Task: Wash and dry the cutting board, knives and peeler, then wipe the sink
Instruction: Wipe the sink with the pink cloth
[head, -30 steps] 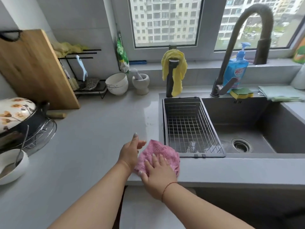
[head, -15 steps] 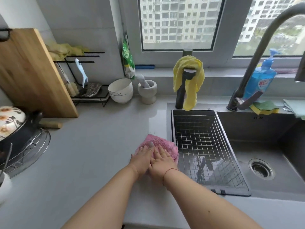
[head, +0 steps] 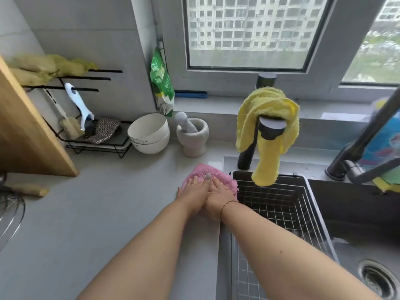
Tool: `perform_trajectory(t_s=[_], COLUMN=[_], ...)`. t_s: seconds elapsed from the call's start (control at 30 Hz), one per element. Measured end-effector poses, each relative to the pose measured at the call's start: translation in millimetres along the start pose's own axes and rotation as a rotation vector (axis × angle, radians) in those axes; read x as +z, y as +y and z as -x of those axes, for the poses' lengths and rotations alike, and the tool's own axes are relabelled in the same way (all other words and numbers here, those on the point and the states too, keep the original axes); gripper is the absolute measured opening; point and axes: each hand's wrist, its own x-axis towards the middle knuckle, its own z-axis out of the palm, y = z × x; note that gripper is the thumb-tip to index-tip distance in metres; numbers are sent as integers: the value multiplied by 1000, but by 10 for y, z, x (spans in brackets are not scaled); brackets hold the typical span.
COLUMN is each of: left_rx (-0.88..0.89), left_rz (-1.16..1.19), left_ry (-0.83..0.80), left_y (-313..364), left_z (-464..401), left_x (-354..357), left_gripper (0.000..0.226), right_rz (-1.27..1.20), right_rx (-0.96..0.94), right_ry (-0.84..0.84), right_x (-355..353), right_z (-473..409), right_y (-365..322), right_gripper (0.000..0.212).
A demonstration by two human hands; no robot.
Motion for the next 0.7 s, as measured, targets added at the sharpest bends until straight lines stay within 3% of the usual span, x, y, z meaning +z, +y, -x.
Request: perform_trajectory(t_s=[0.33,0.5,0.7], left_rx=[-13,4,-99], left_rz=[-45,-31,35], left_ry=[56,23,58], left_y=[150,-13,-474], left_z=[-677,-515,-219], left_x=[-175,-223,-486], left_gripper=[65,61,62], right_rz=[65,66,-47], right_rx=[14,41,-113], right_ry=[31,59,23], right_x=[-254,-181,-198], right_z=[-568,-403,-499], right_y=[308,19,-408], right_gripper=[79,73,65])
